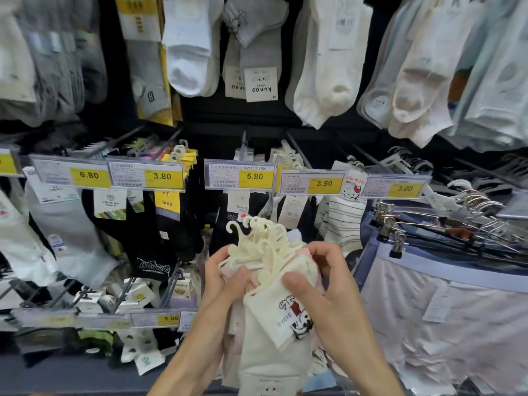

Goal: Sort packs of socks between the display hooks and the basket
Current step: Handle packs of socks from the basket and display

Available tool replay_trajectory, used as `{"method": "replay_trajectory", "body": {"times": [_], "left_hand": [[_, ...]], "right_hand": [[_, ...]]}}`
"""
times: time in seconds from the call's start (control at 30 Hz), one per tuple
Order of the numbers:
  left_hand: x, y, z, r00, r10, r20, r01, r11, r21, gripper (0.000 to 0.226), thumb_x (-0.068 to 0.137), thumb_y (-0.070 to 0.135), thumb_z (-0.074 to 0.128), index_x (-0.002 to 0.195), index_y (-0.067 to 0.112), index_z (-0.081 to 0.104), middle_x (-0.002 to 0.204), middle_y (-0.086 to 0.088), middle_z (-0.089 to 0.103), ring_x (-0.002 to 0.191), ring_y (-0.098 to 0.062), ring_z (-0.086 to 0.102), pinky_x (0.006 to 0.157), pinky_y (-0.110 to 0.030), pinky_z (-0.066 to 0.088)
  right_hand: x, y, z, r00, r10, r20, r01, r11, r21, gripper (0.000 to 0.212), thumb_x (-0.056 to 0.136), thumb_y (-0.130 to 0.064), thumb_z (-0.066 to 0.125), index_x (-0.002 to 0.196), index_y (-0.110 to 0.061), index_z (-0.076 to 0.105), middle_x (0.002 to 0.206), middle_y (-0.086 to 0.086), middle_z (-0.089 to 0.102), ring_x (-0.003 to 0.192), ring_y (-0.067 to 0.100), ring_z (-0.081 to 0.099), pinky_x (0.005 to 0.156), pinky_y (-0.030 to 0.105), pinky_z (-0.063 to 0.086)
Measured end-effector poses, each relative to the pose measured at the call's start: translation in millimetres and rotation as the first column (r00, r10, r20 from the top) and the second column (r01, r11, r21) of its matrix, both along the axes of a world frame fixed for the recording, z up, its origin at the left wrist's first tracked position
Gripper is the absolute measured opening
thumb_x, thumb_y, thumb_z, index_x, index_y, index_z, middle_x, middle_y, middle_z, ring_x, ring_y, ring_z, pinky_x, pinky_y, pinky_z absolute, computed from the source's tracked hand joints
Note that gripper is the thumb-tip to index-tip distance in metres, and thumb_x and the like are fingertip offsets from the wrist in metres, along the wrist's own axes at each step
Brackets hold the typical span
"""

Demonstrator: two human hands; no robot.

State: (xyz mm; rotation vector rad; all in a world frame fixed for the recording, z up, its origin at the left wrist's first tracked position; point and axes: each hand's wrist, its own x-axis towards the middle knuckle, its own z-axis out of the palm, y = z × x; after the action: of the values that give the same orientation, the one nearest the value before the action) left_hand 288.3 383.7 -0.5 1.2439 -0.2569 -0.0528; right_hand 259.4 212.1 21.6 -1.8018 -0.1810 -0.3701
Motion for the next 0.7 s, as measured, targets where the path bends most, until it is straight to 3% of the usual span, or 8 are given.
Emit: {"method": "replay_trajectory", "body": {"times": [0.07, 0.1, 0.2, 0.27, 0.33, 0.47, 0.57, 0.7], "left_hand": [[2, 0, 5, 0.998, 0.043, 0.041, -0.042, 0.999, -0.013, 0.072, 0.063, 0.029, 0.091, 0.119, 0.012, 0.049, 0.114, -0.017, 0.066, 0.071, 0.005, 0.071, 0.056, -0.009, 0.052], [3, -1, 10, 0.997, 0.071, 0.035, -0.071, 0.997, -0.004, 0.073, 0.060, 0.023, 0.094, 0.117, 0.018, 0.048, 0.116, -0.011, 0.070, 0.074, 0.009, 0.070, 0.058, -0.007, 0.051], [-5, 1, 26, 0.995, 0.005, 0.099, -0.004, 1.000, -0.010, 0.113, 0.030, 0.063, 0.094, 0.126, 0.031, 0.044, 0.105, 0.022, 0.074, 0.094, 0.004, 0.071, 0.068, -0.010, 0.054], [-6, 4, 42, 0.990, 0.053, 0.128, -0.052, 0.999, -0.015, 0.110, 0.028, 0.074, 0.087, 0.124, 0.043, 0.041, 0.103, 0.032, 0.070, 0.095, 0.007, 0.069, 0.070, -0.009, 0.053], [-4, 5, 65, 0.983, 0.100, 0.157, -0.099, 0.995, -0.012, 0.092, 0.031, 0.078, 0.081, 0.113, 0.062, 0.044, 0.102, 0.037, 0.068, 0.095, 0.009, 0.067, 0.070, -0.007, 0.052], [-4, 7, 114, 0.968, 0.114, 0.224, -0.106, 0.993, -0.048, 0.093, 0.033, 0.083, 0.077, 0.116, 0.057, 0.043, 0.105, 0.036, 0.067, 0.094, 0.010, 0.068, 0.067, -0.005, 0.050], [4, 10, 145, 0.954, 0.145, 0.262, -0.140, 0.989, -0.040, 0.083, 0.046, 0.068, 0.072, 0.121, 0.048, 0.043, 0.105, 0.025, 0.071, 0.090, 0.010, 0.068, 0.063, -0.006, 0.051], [14, 17, 178, 0.967, 0.150, 0.203, -0.144, 0.989, -0.045, 0.082, 0.041, 0.075, 0.079, 0.114, 0.058, 0.045, 0.107, 0.012, 0.074, 0.093, -0.008, 0.074, 0.063, -0.022, 0.059]], "right_hand": [[2, -1, 4, 1.000, 0.001, 0.019, -0.002, 0.998, 0.069, 0.047, 0.067, -0.069, 0.072, 0.105, -0.046, 0.055, 0.103, -0.015, 0.068, 0.091, 0.003, 0.067, 0.073, 0.027, 0.051], [3, -1, 7, 0.999, 0.004, 0.035, -0.007, 0.995, 0.095, 0.048, 0.067, -0.069, 0.072, 0.106, -0.046, 0.056, 0.104, -0.015, 0.069, 0.092, 0.003, 0.067, 0.075, 0.028, 0.051], [7, 1, 25, 0.995, 0.022, 0.095, -0.029, 0.996, 0.079, 0.063, 0.064, -0.082, 0.067, 0.118, -0.052, 0.054, 0.116, -0.023, 0.064, 0.106, 0.000, 0.064, 0.087, 0.033, 0.049], [8, 4, 45, 0.988, 0.043, 0.149, -0.045, 0.999, 0.008, 0.063, 0.071, -0.082, 0.060, 0.127, -0.055, 0.050, 0.124, -0.025, 0.059, 0.114, -0.004, 0.059, 0.091, 0.034, 0.047], [10, 7, 69, 0.976, 0.051, 0.213, -0.038, 0.997, -0.068, 0.057, 0.078, -0.079, 0.052, 0.130, -0.056, 0.048, 0.130, -0.024, 0.055, 0.118, -0.004, 0.055, 0.093, 0.036, 0.046], [11, 13, 117, 0.948, 0.044, 0.314, -0.017, 0.996, -0.089, 0.055, 0.074, -0.074, 0.054, 0.125, -0.057, 0.048, 0.126, -0.025, 0.055, 0.113, -0.002, 0.057, 0.088, 0.036, 0.048], [15, 17, 150, 0.927, 0.078, 0.367, -0.060, 0.996, -0.060, 0.045, 0.071, -0.069, 0.062, 0.112, -0.054, 0.050, 0.106, -0.022, 0.063, 0.087, 0.001, 0.065, 0.070, 0.027, 0.053], [23, 17, 184, 0.910, 0.160, 0.384, -0.152, 0.987, -0.050, 0.037, 0.073, -0.071, 0.064, 0.098, -0.048, 0.051, 0.088, -0.016, 0.067, 0.070, -0.001, 0.063, 0.060, 0.018, 0.052]]}}
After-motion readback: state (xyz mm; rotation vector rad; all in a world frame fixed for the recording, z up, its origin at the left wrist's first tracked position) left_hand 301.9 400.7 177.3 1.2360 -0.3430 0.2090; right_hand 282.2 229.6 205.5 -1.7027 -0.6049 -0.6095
